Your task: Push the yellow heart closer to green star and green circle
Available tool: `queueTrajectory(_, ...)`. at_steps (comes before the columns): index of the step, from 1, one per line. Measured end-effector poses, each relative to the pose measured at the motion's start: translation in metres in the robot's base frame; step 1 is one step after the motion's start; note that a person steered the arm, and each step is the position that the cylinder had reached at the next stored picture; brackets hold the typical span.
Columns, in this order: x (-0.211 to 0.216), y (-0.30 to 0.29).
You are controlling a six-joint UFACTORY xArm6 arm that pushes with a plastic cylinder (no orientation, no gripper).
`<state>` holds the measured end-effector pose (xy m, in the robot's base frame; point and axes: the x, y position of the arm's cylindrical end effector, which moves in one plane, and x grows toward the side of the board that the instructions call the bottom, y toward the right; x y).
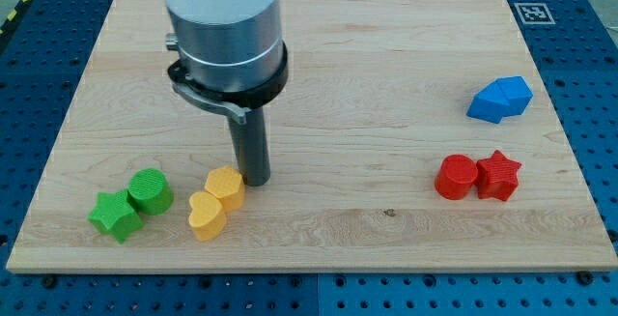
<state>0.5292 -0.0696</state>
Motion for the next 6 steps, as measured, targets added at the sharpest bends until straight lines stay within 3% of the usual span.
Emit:
queueTrajectory(1,0.000,-0.004)
queueTrajectory(3,0.045,0.021)
queueTrajectory(6,0.063,-0.068)
